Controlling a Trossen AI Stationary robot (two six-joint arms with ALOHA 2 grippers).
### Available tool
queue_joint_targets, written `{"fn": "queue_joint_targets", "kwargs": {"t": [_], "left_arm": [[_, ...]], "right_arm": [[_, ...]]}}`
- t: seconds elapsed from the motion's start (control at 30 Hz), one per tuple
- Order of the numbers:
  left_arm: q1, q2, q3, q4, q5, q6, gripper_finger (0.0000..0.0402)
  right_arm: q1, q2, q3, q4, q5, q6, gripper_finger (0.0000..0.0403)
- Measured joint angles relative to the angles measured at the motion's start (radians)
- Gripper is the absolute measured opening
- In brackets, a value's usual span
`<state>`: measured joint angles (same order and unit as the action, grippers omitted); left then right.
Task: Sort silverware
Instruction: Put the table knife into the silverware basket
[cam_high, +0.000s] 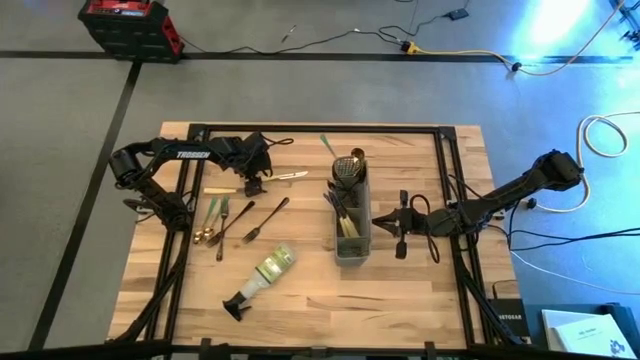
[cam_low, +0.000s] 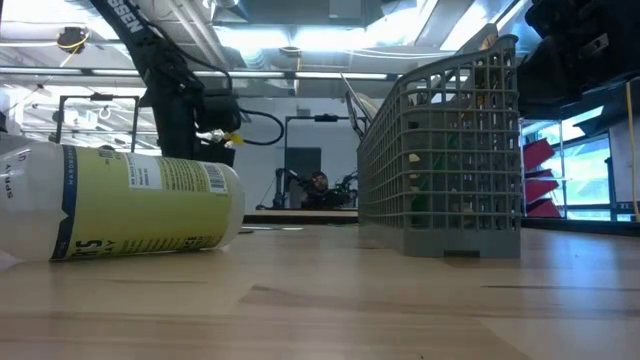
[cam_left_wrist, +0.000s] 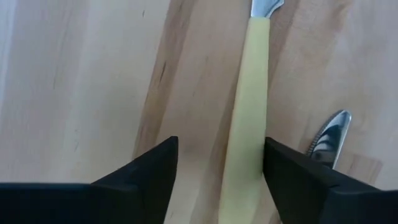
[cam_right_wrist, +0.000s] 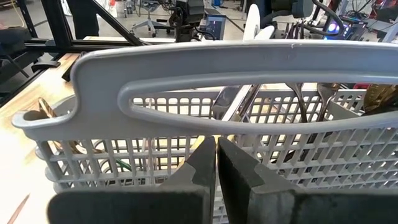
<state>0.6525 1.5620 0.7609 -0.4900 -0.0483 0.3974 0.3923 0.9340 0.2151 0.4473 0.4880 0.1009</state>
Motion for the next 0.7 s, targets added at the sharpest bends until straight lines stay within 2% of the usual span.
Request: {"fn": "queue_joint_targets", "kwargs": {"t": [0.2, 0.5, 0.7], "left_arm": [[-0.001, 0.000, 0.000, -0.003, -0.001, 0.022, 0.0188], [-0.020, 0.001, -0.001, -0.006, -0.001, 0.037, 0.0132], [-0.022, 0.002, -0.001, -0.009, 0.005, 0.037, 0.0116]], "right_arm": [[0.000, 0.000, 0.000, 0.000, 0.000, 0.000, 0.0000], [0.000, 0.000, 0.000, 0.000, 0.000, 0.000, 0.0000], [0.000, 0.000, 0.000, 0.000, 0.000, 0.000, 0.0000]]}}
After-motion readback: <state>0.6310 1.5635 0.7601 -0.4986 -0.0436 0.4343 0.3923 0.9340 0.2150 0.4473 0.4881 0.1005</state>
